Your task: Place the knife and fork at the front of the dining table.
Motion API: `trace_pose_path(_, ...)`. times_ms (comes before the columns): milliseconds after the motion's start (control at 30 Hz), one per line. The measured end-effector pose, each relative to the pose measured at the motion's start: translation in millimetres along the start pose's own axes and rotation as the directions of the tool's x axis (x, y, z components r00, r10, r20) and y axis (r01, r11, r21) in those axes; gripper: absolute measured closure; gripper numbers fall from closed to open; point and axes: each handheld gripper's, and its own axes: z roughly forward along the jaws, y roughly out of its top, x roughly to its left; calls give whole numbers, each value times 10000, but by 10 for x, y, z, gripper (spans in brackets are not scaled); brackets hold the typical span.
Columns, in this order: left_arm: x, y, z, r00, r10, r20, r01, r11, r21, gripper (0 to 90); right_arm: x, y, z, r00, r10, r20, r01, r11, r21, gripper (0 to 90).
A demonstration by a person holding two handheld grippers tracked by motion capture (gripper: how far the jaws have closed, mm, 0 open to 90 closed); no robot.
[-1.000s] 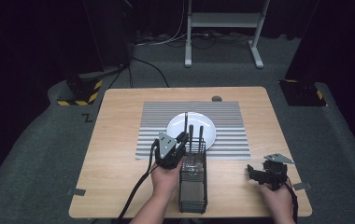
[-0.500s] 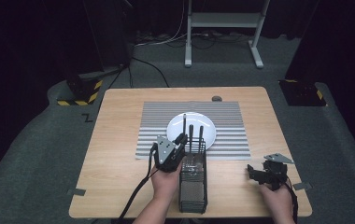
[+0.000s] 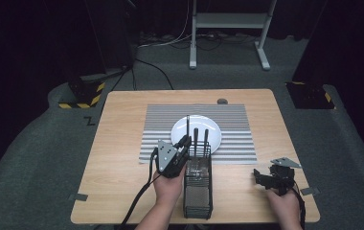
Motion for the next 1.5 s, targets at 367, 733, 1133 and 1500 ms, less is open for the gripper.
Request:
trace_pose_path(367,-67,255,-165,9980,-82,628,154,9933,-1146,818,-1,1,1,10000,-10,-10,10,10000,1,100)
trace_pose_path(733,-96,509,-288,9955,106,943,70,9828,-1847,819,-1,1,2,10000,-13,-11,13,10000,-1,100)
trace_pose_path(1133,4,773,-530,9966,145,811,56,9703,-2420,819,-2,1,2,10000,-12,-21,12,10000,-1,100)
trace_pose_path(1500,205,728,-617,9993,320,215,-268,9772,-2104,819,-3,3,4,10000,-33,-27,33,10000,-4,100)
